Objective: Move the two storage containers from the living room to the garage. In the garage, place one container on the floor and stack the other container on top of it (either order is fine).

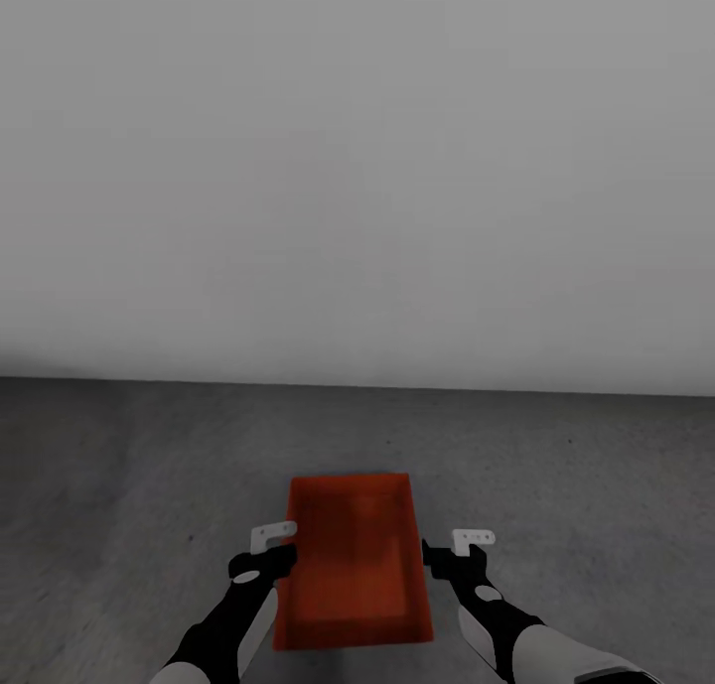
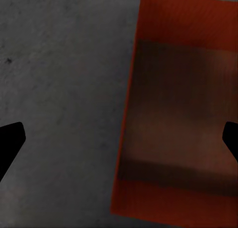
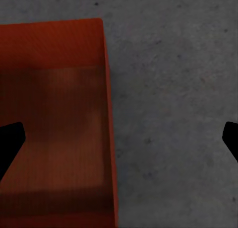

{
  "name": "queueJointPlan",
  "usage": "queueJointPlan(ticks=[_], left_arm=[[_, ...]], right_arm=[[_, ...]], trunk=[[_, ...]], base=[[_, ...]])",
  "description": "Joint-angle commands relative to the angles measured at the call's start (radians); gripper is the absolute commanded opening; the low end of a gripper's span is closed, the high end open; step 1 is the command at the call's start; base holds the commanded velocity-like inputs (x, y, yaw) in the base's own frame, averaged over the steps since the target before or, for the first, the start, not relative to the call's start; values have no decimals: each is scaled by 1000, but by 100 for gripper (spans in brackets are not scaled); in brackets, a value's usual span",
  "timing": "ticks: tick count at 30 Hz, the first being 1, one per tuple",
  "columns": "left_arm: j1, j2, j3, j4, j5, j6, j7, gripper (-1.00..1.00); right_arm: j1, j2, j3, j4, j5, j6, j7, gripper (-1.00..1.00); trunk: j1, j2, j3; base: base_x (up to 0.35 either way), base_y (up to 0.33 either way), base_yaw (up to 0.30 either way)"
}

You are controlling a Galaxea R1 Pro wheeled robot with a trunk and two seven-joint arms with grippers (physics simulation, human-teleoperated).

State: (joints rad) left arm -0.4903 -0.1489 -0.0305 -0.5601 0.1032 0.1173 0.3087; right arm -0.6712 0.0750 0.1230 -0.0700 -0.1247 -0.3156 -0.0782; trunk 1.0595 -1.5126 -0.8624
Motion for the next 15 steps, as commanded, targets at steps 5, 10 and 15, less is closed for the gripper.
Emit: queueJointPlan(ticks=[5,10,15], left_arm=[[0,0,-3,-2,10,4,6,100],[0,-1,-3,-1,10,5,8,100],[0,-2,-3,-1,10,11,9,100]], right_arm=[[-1,0,9,1,-10,-3,-3,100],[-1,0,9,1,-10,-3,-3,100],[-1,0,9,1,-10,-3,-3,100]], trunk=[[0,0,-1],[0,0,-1],[0,0,-1]], base=[[0,0,0],[-19,0,0],[-195,0,0]])
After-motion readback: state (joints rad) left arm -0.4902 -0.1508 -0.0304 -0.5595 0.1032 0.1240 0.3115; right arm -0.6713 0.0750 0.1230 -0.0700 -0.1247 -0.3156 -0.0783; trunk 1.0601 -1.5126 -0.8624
